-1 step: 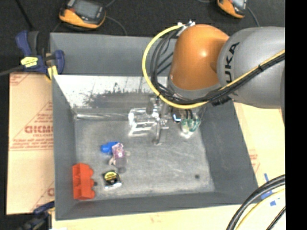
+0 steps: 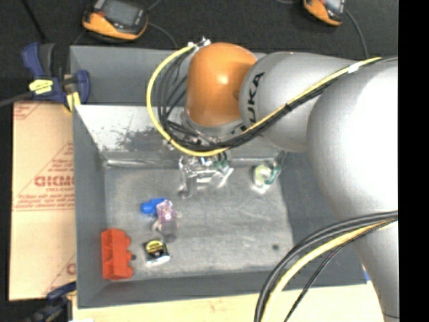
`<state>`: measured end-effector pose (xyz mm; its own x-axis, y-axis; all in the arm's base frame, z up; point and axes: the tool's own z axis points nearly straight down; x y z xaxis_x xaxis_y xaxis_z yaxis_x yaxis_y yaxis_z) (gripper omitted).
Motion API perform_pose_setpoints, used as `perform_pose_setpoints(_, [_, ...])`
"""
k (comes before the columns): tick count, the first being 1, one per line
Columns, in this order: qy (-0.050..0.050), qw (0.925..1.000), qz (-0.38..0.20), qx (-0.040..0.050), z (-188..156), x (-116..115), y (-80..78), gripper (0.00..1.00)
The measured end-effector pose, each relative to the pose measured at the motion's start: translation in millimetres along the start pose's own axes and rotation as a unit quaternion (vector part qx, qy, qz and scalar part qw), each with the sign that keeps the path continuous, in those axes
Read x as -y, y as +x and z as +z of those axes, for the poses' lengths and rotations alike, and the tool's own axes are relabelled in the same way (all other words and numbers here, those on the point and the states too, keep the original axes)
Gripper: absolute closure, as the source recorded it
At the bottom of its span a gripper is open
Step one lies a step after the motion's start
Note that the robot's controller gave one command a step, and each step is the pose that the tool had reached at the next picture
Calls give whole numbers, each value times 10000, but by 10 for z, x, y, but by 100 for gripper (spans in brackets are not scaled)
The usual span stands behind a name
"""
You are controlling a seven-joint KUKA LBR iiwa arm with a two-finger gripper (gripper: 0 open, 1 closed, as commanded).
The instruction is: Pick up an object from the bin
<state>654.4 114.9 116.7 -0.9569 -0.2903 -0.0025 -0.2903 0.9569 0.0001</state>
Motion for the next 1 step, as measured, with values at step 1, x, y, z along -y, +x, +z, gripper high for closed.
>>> perform_pose_setpoints(1, [-10,9885,-1513,-16,473,-680,565,0])
